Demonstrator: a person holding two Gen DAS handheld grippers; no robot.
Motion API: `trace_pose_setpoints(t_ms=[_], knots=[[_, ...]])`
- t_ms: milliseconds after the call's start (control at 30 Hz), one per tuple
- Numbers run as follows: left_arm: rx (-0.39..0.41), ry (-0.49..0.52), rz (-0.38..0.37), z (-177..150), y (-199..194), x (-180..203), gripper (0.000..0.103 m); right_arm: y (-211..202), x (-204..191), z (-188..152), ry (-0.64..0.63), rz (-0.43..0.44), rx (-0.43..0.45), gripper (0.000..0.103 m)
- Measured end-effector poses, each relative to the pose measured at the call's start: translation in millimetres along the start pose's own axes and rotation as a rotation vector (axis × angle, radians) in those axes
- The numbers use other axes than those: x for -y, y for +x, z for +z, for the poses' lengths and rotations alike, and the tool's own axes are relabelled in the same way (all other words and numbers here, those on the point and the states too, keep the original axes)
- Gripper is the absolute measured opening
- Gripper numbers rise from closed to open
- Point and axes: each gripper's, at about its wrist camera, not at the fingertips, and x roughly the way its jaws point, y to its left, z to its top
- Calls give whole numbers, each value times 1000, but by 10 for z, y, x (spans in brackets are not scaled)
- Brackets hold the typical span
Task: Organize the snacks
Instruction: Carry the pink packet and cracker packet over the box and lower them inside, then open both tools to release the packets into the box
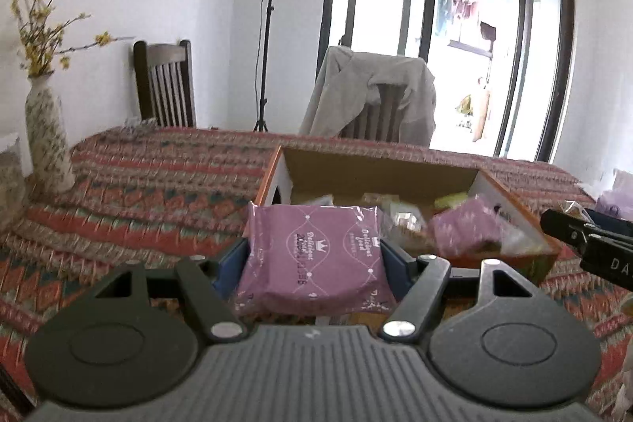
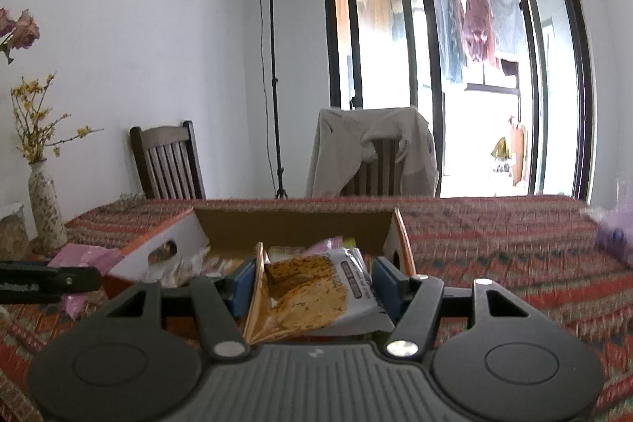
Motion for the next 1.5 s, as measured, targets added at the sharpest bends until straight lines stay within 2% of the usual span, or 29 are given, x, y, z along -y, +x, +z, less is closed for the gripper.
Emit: trace_pose_setpoints(t_ms=[333,500,700,967,1100,1133,1167,1200,1233,1300,1500], knots=[[38,6,-22,346,378,202,73,446,-23,373,-17,-12,16,61],[40,-38,-34,435,684,260,73,792,-27,432,1,-14,-3,61],[68,-24,-10,370,1010,315,73,1134,27,282,12,-33,7,61],[55,53,11,173,1170,330,74,1217,158,119,45,-11,-28,62],[69,34,-8,134,1138,295,85,1221,162,62,54,-20,-44,70],[80,29,-9,132,1119,289,90,1216,159,54,61,-20,-46,77],[88,19,-10,140,1106,276,99,1212,170,48,70,-20,-46,82],[99,7,-8,137,1086,261,103,1213,181,45,78,-21,-44,92],[114,-4,1,131,1066,246,103,1210,193,39,87,-23,-41,98],[109,-15,8,137,1063,228,103,1205,216,35,98,-29,-38,103],[78,-50,10,163,1091,158,103,1206,245,33,100,-40,-32,103]])
